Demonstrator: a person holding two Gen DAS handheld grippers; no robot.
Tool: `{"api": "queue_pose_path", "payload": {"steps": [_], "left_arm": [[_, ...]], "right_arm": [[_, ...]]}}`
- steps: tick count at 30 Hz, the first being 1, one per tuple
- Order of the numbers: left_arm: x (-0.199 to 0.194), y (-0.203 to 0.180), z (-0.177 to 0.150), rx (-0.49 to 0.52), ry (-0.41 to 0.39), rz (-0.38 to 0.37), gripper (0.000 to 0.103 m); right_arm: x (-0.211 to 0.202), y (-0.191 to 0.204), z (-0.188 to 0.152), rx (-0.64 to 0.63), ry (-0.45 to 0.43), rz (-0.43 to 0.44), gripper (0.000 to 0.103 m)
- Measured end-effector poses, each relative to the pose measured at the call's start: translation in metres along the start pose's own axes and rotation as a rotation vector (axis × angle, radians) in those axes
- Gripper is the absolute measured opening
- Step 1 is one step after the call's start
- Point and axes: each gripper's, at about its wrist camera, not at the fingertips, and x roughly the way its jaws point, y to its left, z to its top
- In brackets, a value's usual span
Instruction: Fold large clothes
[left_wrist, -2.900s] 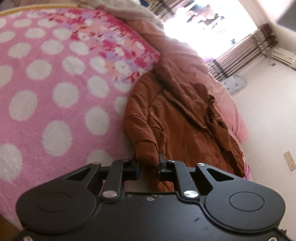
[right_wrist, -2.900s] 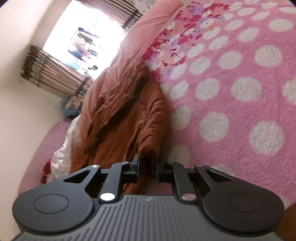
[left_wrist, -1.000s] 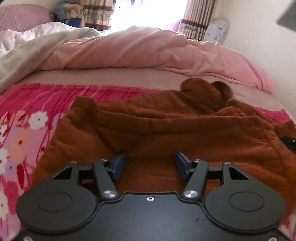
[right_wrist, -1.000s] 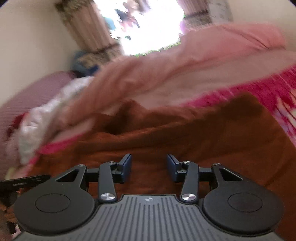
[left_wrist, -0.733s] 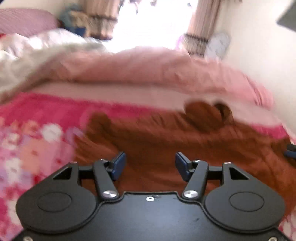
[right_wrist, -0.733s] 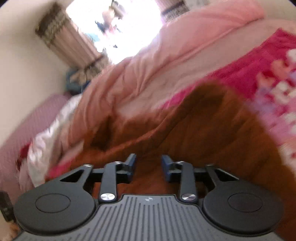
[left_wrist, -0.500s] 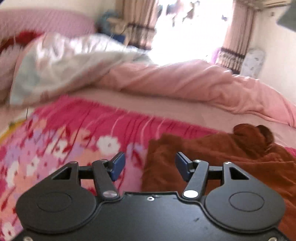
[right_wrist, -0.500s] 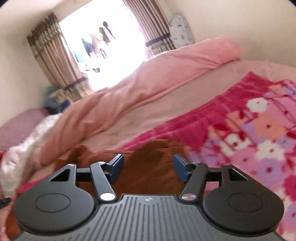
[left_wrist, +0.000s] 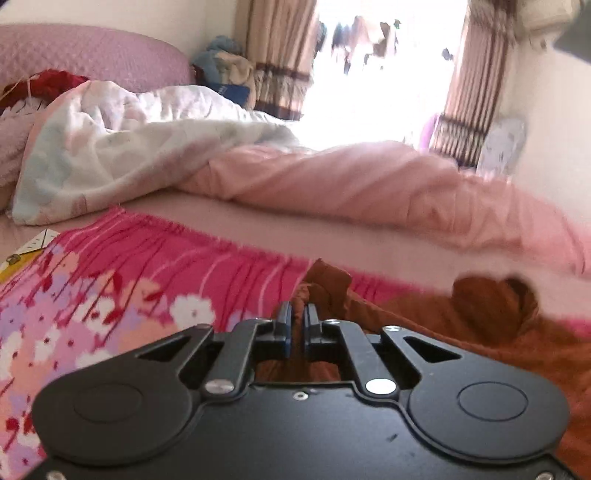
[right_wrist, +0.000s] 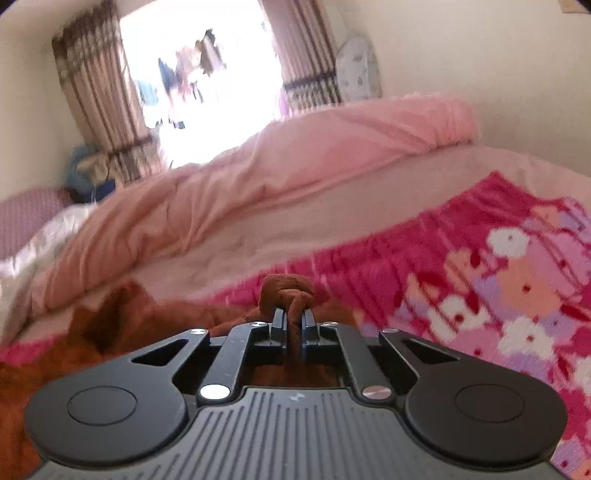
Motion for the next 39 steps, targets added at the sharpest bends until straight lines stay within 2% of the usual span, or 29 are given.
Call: {"api": "queue_pose_path", "payload": {"steps": [2, 5, 10, 14, 15, 16, 17, 18, 19, 20, 22, 25, 28, 31, 32, 34, 37, 38, 39], "left_arm": [[0.005, 0.001, 0.008, -0.011, 0.007, 0.002, 0.005], [0.028, -0.002, 0.009, 0.01, 0.051, 0.032, 0.006], [0.073, 0.002, -0.01, 0.017, 0.206, 0.104, 0.009], [0.074, -0.006, -0.015, 0.095, 0.191, 0.134, 0.013], [0.073, -0.01, -0.013, 0.127, 0.193, 0.158, 0.021], [0.072, -0.011, -0.01, 0.142, 0.189, 0.183, 0.034], [0.066, -0.01, -0.006, 0.145, 0.174, 0.206, 0.04], [0.058, -0.007, 0.001, 0.14, 0.147, 0.221, 0.047], [0.045, -0.006, 0.006, 0.129, 0.117, 0.228, 0.049], [0.03, -0.006, 0.011, 0.112, 0.09, 0.221, 0.049], [0.003, -0.014, 0.02, 0.098, 0.052, 0.163, 0.049], [-0.033, -0.048, 0.017, 0.134, 0.02, 0.029, 0.05], [-0.054, -0.09, -0.005, 0.164, 0.058, -0.164, 0.05], [-0.056, -0.127, -0.037, 0.197, 0.14, -0.303, 0.05], [-0.055, -0.137, -0.047, 0.221, 0.152, -0.324, 0.05], [-0.048, -0.15, -0.062, 0.274, 0.161, -0.305, 0.05], [-0.028, -0.146, -0.072, 0.272, 0.203, -0.269, 0.053], [-0.024, -0.139, -0.074, 0.265, 0.199, -0.24, 0.053], [-0.019, -0.131, -0.075, 0.265, 0.189, -0.215, 0.054]], "right_arm": [[-0.002, -0.004, 0.009, 0.043, -0.014, 0.006, 0.007], [0.016, -0.008, 0.015, 0.062, 0.032, -0.014, 0.006], [0.059, -0.017, -0.001, 0.074, 0.148, -0.058, 0.007], [0.067, -0.018, -0.012, 0.065, 0.157, -0.054, 0.009], [0.066, -0.018, -0.012, 0.059, 0.154, -0.054, 0.012], [0.064, -0.019, -0.011, 0.062, 0.15, -0.051, 0.016], [0.063, -0.02, -0.011, 0.062, 0.146, -0.046, 0.022], [0.059, -0.02, -0.01, 0.066, 0.141, -0.048, 0.033], [0.052, -0.019, -0.007, 0.072, 0.125, -0.055, 0.041], [0.043, -0.014, -0.004, 0.063, 0.096, -0.077, 0.051], [0.016, 0.004, -0.001, 0.006, 0.006, -0.077, 0.052], [-0.016, 0.04, -0.002, -0.064, -0.052, 0.068, 0.052], [-0.031, 0.089, -0.019, -0.114, 0.002, 0.282, 0.043], [-0.034, 0.138, -0.051, -0.189, 0.06, 0.389, 0.037], [-0.033, 0.15, -0.063, -0.203, 0.086, 0.414, 0.036], [-0.026, 0.165, -0.081, -0.22, 0.128, 0.437, 0.034], [-0.011, 0.169, -0.096, -0.223, 0.174, 0.414, 0.034], [-0.006, 0.164, -0.097, -0.212, 0.183, 0.41, 0.032], [-0.004, 0.157, -0.097, -0.203, 0.18, 0.403, 0.024]]}}
